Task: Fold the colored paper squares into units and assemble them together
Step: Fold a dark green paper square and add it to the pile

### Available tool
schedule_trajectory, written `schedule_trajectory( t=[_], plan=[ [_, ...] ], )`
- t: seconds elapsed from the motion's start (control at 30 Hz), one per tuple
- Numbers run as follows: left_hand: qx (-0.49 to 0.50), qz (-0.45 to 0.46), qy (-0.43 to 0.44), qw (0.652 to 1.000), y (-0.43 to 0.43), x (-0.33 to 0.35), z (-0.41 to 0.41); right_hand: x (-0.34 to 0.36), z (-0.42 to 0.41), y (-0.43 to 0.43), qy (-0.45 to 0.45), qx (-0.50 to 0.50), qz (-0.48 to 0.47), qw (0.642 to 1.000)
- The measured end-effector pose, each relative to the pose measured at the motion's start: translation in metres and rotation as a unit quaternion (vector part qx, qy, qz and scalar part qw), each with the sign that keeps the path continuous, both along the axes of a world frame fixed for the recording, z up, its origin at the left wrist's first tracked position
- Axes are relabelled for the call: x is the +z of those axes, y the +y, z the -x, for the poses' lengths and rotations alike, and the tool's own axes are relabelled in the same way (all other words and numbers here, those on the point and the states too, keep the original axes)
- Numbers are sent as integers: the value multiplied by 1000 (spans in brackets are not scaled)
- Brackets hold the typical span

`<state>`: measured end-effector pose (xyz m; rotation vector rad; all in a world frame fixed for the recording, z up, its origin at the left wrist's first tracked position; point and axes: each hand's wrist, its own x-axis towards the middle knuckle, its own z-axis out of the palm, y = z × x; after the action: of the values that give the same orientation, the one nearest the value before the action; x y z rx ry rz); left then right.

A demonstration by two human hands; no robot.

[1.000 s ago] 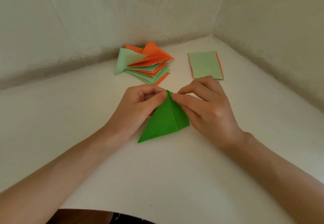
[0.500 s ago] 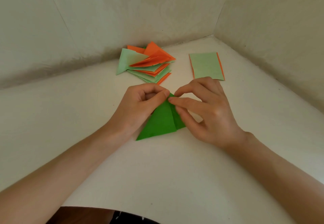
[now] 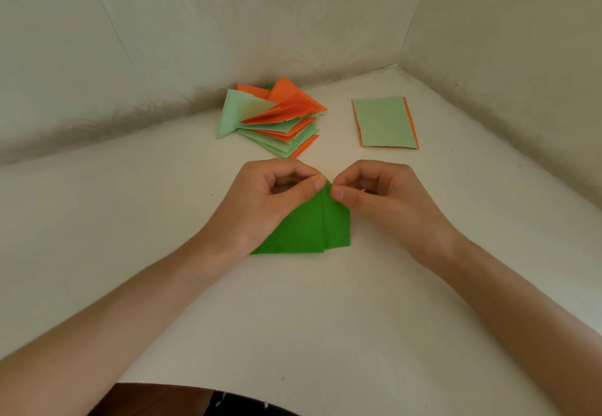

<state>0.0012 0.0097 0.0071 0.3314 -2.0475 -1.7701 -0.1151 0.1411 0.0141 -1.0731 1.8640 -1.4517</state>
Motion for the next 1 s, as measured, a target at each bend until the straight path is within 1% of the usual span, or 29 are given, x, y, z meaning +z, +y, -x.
schedule_trajectory(
  t=[0.3, 0.4, 0.5, 0.6, 0.77, 0.93, 1.0],
  plan=[
    [1, -15, -5, 1000, -2, -5, 2, 0, 1, 0, 38, 1, -7, 999],
    [-9, 22, -10, 1000, -2, -5, 2, -1, 0, 1, 57, 12, -11, 998],
    [-20, 48, -10, 999, -2, -3, 1, -2, -3, 0, 42, 12, -7, 999],
    [-25, 53, -11, 998, -1, -3, 1, -3, -5, -2, 37, 2, 2, 999],
    [-23, 71, -10, 997, 0, -3, 1, -1, -4, 0, 71, 1, 3, 997],
    [11, 86, -9, 996, -2, -5, 3, -3, -3, -2, 38, -15, -11, 999],
    [13, 76, -9, 997, -3, -4, 3, -2, -2, -1, 49, -19, -11, 999]
  ],
)
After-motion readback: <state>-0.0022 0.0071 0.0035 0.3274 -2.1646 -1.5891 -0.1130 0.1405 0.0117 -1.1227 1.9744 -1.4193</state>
